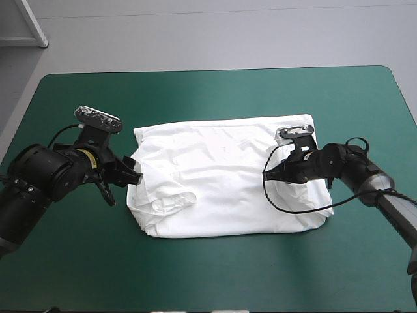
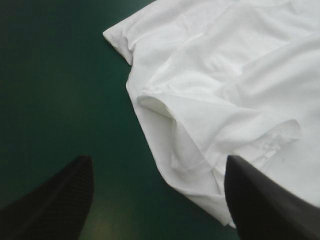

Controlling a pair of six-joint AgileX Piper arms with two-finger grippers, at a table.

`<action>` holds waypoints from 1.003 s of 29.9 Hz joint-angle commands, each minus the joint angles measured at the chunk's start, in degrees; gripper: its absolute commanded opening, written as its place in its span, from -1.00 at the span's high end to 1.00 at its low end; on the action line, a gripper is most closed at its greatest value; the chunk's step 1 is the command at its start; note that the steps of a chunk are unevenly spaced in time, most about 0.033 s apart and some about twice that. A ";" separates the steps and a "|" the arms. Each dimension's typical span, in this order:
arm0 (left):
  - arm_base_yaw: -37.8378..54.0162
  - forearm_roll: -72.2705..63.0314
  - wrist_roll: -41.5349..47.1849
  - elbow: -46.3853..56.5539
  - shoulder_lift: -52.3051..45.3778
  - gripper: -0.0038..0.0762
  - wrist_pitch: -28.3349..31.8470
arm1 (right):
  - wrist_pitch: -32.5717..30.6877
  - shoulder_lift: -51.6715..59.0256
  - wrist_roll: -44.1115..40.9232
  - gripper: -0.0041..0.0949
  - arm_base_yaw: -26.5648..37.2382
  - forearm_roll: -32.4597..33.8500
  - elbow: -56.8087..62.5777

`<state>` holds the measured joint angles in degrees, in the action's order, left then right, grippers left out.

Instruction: Fold the cloth

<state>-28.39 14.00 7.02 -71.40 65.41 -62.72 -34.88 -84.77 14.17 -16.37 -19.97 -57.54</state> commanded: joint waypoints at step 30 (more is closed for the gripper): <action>-0.17 -9.41 8.10 10.53 -1.18 -0.42 -8.70 | -36.14 21.84 -14.63 -0.39 -0.60 16.90 -2.16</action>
<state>-28.39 4.99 13.50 -64.09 65.36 -71.39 -69.89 -66.51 -0.46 -16.89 -3.91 -58.84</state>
